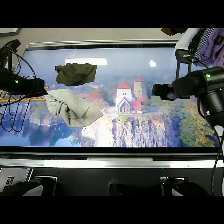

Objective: Fold the clothes and pants, and hang the long-sleeved shirts on hangers.

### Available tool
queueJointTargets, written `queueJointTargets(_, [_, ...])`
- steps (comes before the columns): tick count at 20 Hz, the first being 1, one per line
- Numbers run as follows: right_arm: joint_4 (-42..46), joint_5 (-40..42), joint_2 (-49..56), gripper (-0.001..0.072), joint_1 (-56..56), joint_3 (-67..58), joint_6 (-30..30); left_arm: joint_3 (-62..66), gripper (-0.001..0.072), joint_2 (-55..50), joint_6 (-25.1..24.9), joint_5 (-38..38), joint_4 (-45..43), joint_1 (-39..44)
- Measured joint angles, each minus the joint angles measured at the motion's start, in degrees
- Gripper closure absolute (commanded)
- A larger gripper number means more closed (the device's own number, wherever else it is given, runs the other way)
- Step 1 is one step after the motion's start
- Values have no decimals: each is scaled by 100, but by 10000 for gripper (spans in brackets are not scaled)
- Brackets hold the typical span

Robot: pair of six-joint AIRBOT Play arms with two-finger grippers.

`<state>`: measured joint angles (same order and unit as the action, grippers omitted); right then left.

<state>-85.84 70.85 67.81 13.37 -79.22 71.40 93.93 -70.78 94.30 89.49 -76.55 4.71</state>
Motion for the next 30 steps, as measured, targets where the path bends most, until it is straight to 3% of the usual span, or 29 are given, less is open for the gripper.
queueJointTargets(12, [-2,2,0,677,0,0,-2,0,682,0,-52,0,-2,0])
queueJointTargets(17, [-2,2,0,677,0,0,0,0,681,0,-1150,0,-59,-13])
queueJointTargets(24, [0,-168,0,676,0,0,-2,0,660,0,-1578,-400,-85,-11])
queueJointTargets(25, [-2,-188,0,676,0,0,-2,-4,449,-2,-1580,-455,-85,-7])
queueJointTargets(26, [0,-192,0,676,0,0,0,-17,172,-11,-1519,-514,-96,-2])
queueJointTargets(27, [0,-216,0,676,0,0,-2,-37,-13,-42,-1327,-590,-144,0])
queueJointTargets(30, [0,-295,0,676,0,0,-2,-164,-13,-256,-459,-826,-581,-22])
